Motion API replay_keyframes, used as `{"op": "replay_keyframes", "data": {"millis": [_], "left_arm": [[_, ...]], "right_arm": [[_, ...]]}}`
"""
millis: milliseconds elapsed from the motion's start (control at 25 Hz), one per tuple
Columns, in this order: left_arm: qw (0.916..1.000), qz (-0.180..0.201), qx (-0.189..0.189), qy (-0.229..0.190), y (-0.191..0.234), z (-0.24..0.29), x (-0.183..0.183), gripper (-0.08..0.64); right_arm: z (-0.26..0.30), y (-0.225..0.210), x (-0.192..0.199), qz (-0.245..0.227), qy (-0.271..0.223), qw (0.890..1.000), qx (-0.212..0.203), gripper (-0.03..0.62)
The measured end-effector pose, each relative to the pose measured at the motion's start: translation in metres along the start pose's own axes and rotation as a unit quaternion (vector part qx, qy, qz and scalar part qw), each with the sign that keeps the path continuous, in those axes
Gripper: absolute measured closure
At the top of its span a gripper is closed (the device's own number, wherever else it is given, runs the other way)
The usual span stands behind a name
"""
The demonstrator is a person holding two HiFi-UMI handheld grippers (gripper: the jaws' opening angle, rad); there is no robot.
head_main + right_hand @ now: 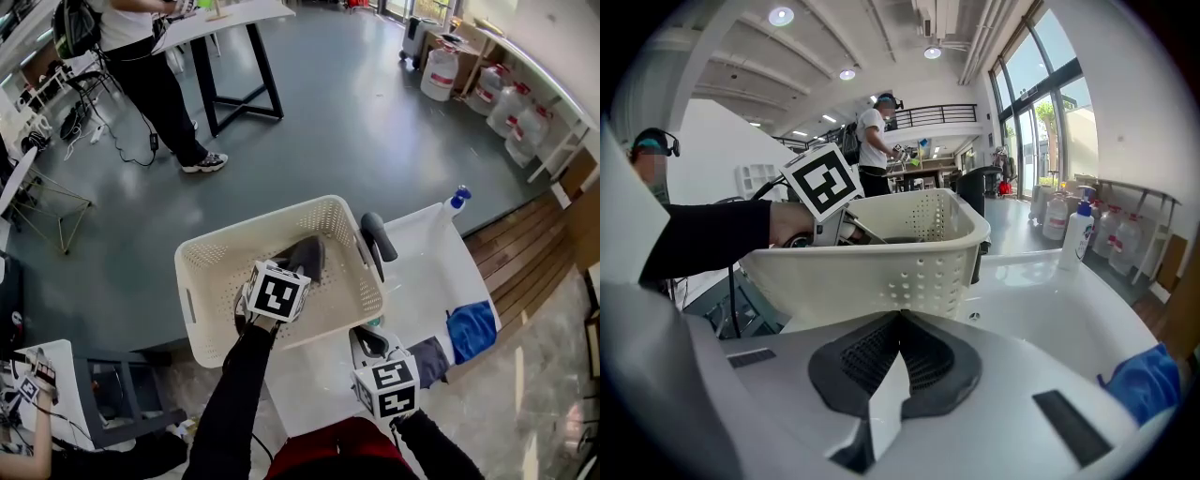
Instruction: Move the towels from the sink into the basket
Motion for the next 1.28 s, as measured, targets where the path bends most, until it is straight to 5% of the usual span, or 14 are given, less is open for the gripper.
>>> {"op": "replay_keyframes", "data": {"millis": [520,1280], "left_arm": [[0.9994,0.024,0.006,0.026,-0.005,0.01,0.002,0.449],[0.9966,0.046,0.021,0.064,-0.013,0.022,0.004,0.307]], "right_arm": [[-0.002,-0.004,-0.003,0.002,-0.005,1.0,0.001,0.584],[-0.012,-0.008,-0.011,0.003,-0.015,1.0,0.009,0.584]]}}
Point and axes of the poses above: the fingertips, and each gripper's own axes: z forward along the fingers, y to its left, x out of its underside, the point moved 8 cm from there along -z, backward along the fingers, and after that the axes turned 7 degrees about -x, right-handed, at the moved point
